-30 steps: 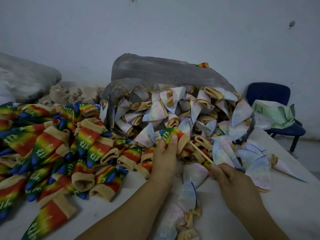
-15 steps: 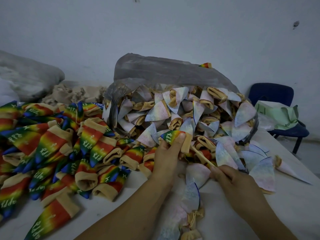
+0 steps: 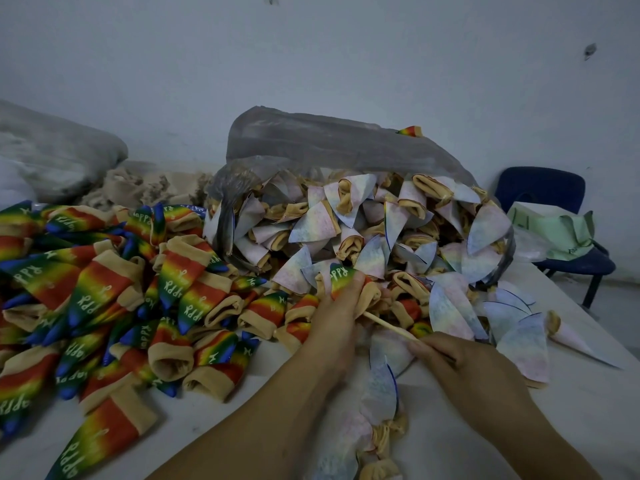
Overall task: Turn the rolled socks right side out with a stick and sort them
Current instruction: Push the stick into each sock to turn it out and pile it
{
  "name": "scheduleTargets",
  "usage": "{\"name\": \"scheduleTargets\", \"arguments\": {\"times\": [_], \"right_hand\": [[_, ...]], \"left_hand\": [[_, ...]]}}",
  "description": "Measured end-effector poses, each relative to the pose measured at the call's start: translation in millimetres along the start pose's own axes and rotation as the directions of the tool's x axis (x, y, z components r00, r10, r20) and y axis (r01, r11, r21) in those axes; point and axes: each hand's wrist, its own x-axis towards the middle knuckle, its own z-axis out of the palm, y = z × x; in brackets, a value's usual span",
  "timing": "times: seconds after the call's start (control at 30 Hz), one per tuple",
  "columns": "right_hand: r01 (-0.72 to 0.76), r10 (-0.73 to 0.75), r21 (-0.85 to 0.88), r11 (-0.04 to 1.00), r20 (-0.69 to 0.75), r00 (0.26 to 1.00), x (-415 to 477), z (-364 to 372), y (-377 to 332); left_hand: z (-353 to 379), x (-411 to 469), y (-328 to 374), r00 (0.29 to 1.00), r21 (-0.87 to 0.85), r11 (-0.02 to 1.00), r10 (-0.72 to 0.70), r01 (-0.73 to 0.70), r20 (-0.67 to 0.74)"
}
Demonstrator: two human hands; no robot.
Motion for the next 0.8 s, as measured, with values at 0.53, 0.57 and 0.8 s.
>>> {"name": "scheduleTargets", "arguments": {"times": [0.53, 0.57, 0.8], "right_hand": [[-0.067, 0.075, 0.240, 0.968, -0.022, 0.997, -0.6, 15.6, -19.9], [-0.072, 0.078, 0.218, 0.973, -0.019, 0.997, -1.2, 14.9, -18.2], [-0.024, 0.031, 0.066, 0.998, -0.115, 0.993, -1.6, 13.3, -11.6]], "left_hand": [[25.2, -21.7, -2.4, 1.000, 0.292, 0.956, 0.019, -0.016, -0.006], [24.5, -18.9, -4.3, 1.000, 0.268, 0.963, 0.016, -0.015, -0.002], [19.5, -9.2, 5.6, 0.985, -0.101, 0.995, 0.035, -0.018, 0.171]]}}
